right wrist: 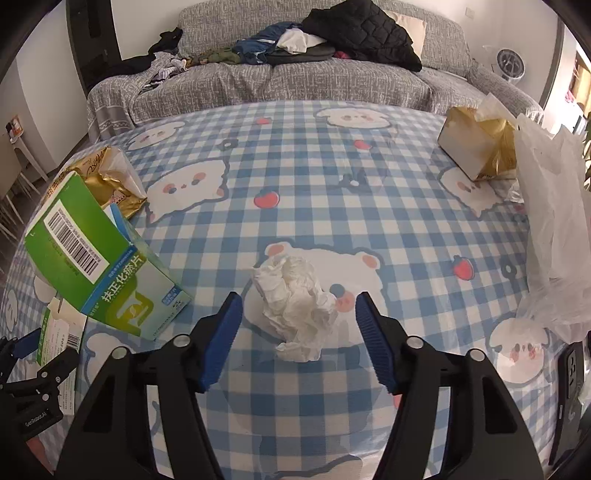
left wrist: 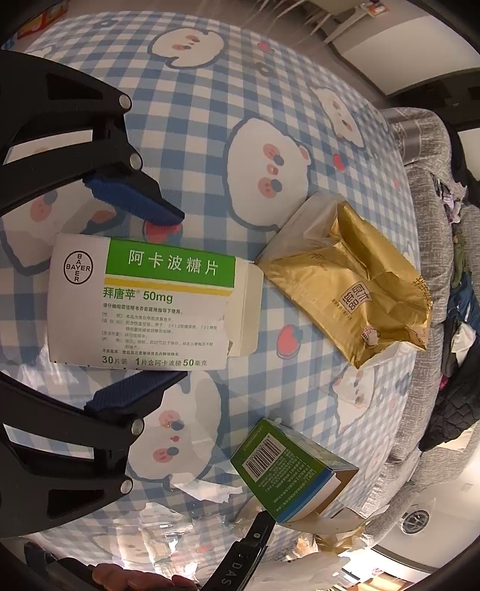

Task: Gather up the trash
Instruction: 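Grasp the white medicine box with the left tool while the right tool grasps the crumpled tissue, then lift the medicine box and tissue and carry both toward the bin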

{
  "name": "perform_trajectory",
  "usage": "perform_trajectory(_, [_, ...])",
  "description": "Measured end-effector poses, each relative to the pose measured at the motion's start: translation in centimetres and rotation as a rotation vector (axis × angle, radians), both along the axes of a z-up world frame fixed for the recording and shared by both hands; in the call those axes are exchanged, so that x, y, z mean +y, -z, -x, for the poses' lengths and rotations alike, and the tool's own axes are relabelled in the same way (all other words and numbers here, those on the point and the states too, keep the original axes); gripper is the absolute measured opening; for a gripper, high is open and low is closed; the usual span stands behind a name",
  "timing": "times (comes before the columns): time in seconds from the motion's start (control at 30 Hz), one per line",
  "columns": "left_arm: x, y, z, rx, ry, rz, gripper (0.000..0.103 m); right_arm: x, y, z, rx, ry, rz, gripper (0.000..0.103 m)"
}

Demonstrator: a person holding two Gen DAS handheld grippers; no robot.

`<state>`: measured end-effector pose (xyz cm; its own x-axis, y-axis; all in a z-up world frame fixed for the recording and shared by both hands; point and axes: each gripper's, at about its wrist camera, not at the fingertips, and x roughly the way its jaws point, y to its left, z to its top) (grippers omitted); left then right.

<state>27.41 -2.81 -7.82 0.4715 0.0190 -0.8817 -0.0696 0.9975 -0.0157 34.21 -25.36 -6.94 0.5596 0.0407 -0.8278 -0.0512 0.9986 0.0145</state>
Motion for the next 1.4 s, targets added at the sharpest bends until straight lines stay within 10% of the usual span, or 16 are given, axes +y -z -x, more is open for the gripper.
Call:
perform_trajectory(0.57, [0.0, -0.4, 0.3, -0.018, -0.014, -0.008, 0.060, 0.2, 0.7, -0.8, 0.026, 0.002, -0.008, 0.024])
perform_trajectory(1.4, [-0.2, -4.9, 6.3, -0.079, -0.039, -0.002, 0.060, 1.1, -4.2, 6.4, -0.030, -0.020, -0.017, 0.019])
